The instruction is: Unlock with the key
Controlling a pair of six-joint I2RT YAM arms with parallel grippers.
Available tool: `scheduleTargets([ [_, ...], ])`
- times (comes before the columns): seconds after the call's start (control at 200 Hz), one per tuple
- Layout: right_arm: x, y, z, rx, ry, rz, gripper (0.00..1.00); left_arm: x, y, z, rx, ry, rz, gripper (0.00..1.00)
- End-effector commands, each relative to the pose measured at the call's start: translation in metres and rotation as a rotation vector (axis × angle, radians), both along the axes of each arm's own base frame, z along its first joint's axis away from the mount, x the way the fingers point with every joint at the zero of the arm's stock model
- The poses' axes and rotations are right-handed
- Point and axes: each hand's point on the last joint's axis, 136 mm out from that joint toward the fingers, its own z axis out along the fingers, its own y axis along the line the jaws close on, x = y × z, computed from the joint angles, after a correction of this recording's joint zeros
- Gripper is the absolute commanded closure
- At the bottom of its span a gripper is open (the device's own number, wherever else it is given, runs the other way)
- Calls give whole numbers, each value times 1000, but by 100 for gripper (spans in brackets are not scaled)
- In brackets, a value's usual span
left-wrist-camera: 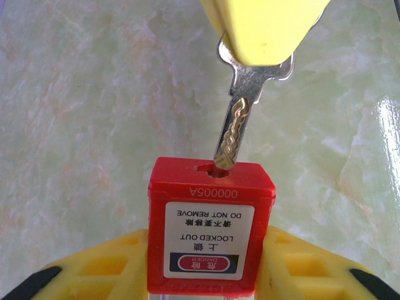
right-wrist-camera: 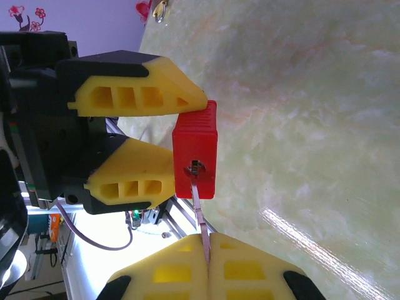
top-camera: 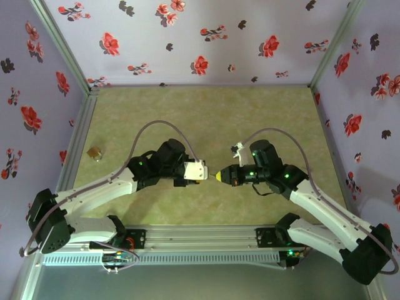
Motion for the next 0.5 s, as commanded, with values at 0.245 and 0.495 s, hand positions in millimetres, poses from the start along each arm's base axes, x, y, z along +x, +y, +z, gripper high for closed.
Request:
scheduleTargets([
  [0.245, -6, 3, -11, -14, 3, 47, 100, -6, -18, 18, -38, -42, -67, 100],
  [0.495, -7, 3, -19, -50, 27, 67, 100, -9, -26, 21, -13, -114, -89, 100],
])
